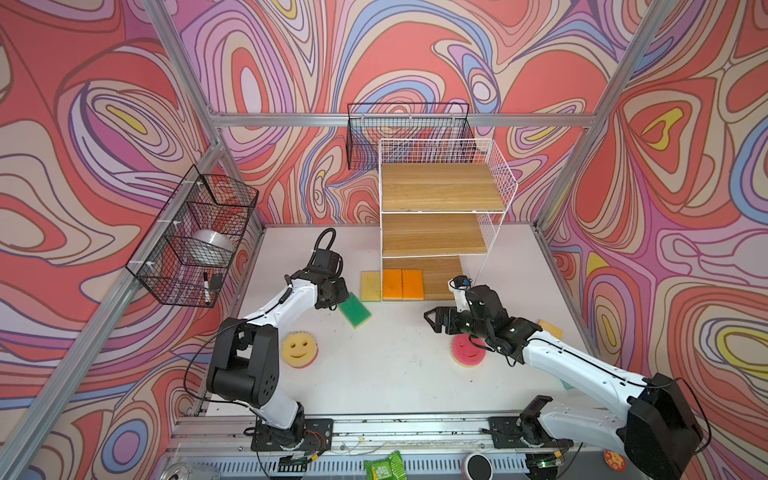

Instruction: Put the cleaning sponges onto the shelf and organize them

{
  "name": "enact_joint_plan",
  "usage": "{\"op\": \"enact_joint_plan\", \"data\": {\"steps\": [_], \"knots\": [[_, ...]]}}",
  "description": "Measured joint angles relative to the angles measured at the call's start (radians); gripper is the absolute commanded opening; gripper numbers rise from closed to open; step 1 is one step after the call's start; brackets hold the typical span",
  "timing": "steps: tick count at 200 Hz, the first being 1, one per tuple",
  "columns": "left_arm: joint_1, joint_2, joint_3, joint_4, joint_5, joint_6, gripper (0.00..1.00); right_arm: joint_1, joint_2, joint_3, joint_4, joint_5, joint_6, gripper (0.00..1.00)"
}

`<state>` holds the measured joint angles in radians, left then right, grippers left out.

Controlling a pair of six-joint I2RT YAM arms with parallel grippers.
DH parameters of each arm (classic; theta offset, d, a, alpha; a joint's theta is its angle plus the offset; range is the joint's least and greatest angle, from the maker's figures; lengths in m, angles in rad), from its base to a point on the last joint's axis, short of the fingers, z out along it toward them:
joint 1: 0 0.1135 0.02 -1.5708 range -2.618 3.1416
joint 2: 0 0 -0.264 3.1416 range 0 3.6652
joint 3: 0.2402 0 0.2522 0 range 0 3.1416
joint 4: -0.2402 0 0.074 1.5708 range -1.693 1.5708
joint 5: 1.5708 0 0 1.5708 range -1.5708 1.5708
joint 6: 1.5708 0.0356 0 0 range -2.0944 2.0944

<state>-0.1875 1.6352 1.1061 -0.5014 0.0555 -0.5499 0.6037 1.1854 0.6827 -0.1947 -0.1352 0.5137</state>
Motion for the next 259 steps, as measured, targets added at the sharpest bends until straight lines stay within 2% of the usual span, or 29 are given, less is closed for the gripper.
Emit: {"op": "enact_joint_plan", "data": {"steps": [62, 93, 132, 178, 259], "knots": [[0.017, 0.152, 0.134, -0.030, 0.006, 0.035, 0.03, 0.000, 0.010, -0.009, 0.033, -0.016, 0.001, 0.97], [0.017, 0.187, 0.140, -0.030, 0.007, 0.041, 0.03, 0.000, 0.019, -0.009, 0.037, -0.023, 0.000, 0.97], [0.003, 0.188, 0.107, -0.014, 0.019, 0.031, 0.01, 0.000, 0.019, -0.017, 0.047, -0.025, 0.000, 0.97], [-0.077, 0.183, 0.061, 0.034, 0.013, 0.018, 0.01, 0.000, 0.019, -0.021, 0.050, -0.032, 0.001, 0.97], [-0.208, 0.063, -0.122, 0.170, -0.012, -0.058, 0.00, 0.000, 0.019, -0.021, 0.053, -0.039, 0.001, 0.97]]}}
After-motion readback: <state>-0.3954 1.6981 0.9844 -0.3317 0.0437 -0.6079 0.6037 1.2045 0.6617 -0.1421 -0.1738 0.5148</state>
